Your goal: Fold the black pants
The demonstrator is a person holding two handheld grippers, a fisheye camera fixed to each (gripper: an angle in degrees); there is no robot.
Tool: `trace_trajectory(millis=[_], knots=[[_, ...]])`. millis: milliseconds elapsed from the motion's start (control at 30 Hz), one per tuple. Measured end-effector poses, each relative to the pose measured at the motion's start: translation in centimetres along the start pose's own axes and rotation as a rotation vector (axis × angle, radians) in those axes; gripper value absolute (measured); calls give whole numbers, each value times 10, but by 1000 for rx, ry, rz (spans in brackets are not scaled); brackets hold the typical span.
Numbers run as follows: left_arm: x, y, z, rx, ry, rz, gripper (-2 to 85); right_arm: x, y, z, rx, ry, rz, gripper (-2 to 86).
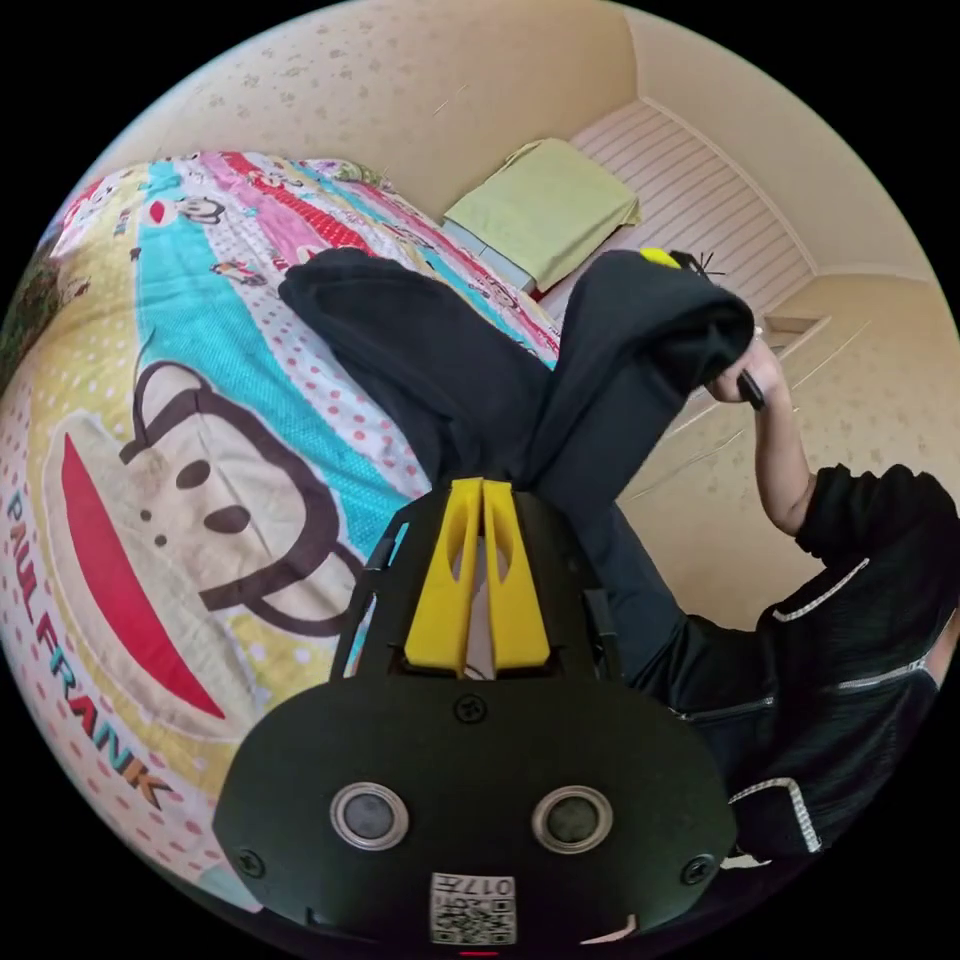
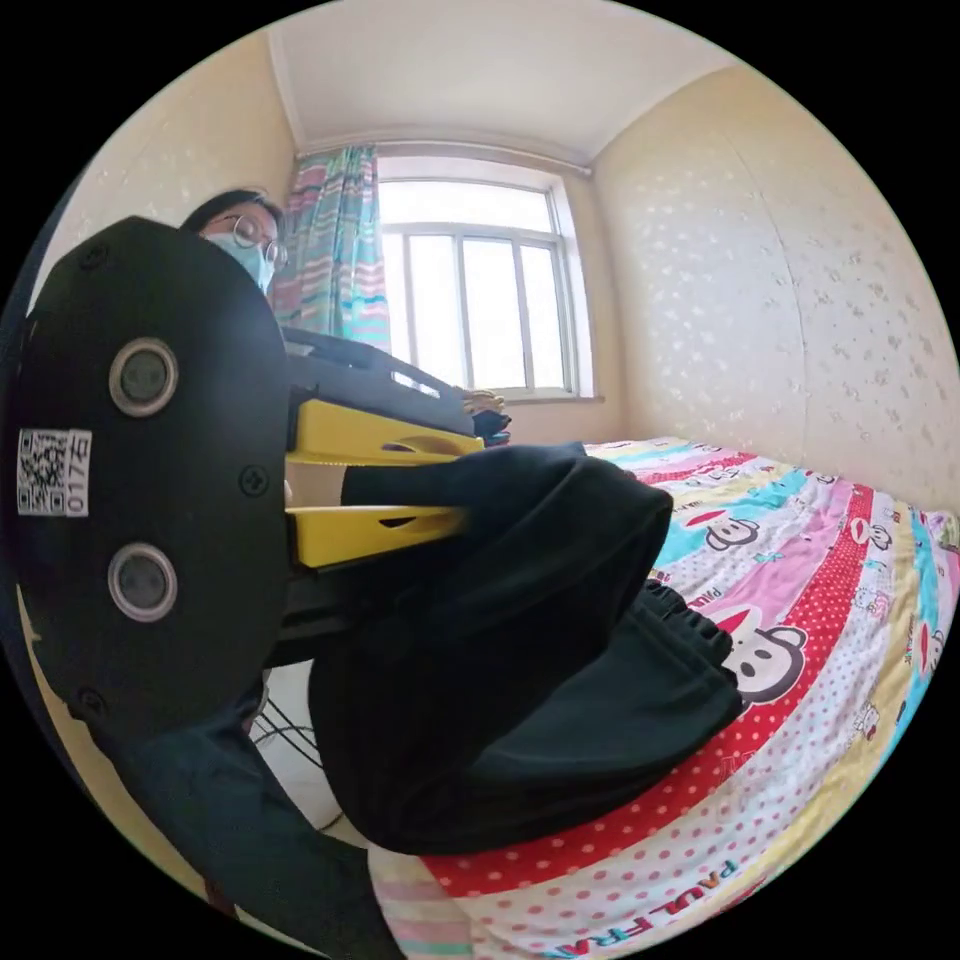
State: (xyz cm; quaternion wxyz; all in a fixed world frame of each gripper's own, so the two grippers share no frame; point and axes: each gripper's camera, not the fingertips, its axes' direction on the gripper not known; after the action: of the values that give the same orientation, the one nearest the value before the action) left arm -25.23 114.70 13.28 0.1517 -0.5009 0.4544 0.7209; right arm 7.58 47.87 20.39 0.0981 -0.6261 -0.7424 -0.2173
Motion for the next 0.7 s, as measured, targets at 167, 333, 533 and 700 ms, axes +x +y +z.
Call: trace_trajectory(millis=[167,333,533,700], knots=[[-21,10,-27,24,-69,-21,-10,50,-105,29,119,52,31,128],[-40,28,-49,114,20,-45,-10,94,-116,42,191,-287,94,127],[-30,36,-61,301,55,46,-1,-19,-77,22,62,-259,-392,120],[-15,43,-36,516,53,34,110,-61,20,26,37,413,-758,138]])
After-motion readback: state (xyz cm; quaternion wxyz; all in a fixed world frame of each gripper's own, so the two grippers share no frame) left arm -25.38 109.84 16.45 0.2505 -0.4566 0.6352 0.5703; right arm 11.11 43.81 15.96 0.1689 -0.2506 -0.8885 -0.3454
